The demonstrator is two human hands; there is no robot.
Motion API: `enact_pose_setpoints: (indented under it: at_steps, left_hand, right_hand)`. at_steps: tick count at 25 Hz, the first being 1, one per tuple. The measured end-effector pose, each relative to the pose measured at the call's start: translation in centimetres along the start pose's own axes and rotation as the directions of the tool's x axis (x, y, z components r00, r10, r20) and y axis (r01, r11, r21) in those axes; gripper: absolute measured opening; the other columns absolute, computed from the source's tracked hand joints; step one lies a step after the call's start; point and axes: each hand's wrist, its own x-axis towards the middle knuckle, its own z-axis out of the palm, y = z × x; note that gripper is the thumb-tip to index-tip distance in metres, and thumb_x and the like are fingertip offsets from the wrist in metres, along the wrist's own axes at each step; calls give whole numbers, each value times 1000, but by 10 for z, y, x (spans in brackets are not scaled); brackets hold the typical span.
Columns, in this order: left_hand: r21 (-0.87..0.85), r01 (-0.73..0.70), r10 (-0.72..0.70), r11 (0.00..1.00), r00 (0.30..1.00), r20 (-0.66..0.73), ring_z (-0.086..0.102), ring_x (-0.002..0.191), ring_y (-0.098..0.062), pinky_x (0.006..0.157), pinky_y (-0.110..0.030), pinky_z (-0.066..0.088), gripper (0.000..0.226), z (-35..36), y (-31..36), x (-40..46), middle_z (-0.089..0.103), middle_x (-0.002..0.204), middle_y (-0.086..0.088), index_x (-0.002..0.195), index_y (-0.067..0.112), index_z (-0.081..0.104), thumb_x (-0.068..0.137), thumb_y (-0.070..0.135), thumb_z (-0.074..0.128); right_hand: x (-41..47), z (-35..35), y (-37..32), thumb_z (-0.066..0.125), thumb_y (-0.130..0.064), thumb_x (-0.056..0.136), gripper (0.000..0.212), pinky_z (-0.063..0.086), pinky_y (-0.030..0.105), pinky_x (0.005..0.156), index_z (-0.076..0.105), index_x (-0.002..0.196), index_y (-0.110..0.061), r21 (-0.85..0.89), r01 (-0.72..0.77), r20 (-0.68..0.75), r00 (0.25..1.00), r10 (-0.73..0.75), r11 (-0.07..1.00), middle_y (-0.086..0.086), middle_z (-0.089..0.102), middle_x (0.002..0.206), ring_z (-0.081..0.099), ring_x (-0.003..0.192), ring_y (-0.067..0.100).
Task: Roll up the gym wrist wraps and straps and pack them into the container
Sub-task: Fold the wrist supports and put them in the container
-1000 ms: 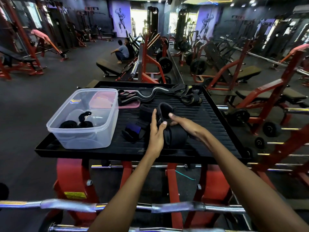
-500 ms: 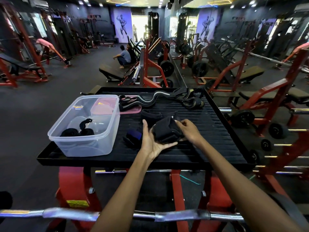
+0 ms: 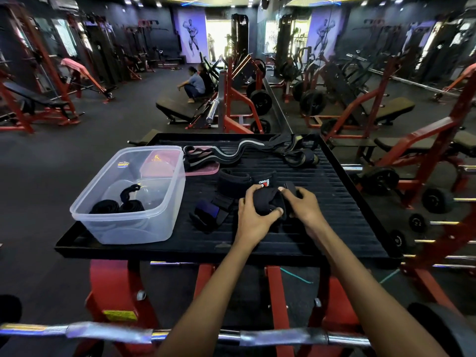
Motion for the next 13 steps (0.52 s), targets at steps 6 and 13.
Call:
enact_pose_setpoints:
  at_steps: [6, 13]
  left_hand:
    - [-44, 72, -76, 996, 992, -100, 48, 112, -18, 96, -26, 36, 60, 1, -5, 9, 47, 125, -6, 129, 24, 38, 78, 29, 70]
    - [-125, 132, -141, 983, 988, -66, 50, 112, -25, 98, -40, 42, 48, 1, -14, 15, 49, 125, -9, 126, 21, 30, 88, 39, 54]
  right_hand:
    - [-5, 1, 5, 51, -24, 95, 14, 42, 27, 57, 65, 94, -23, 351, -77, 173, 985, 16, 933, -3, 69, 83, 60, 67, 11]
    - [1, -5, 16, 56, -19, 91, 28, 44, 29, 84, 54, 119, -22, 425, -44, 356, 927, -122, 904, 2, 59, 120, 57, 105, 15]
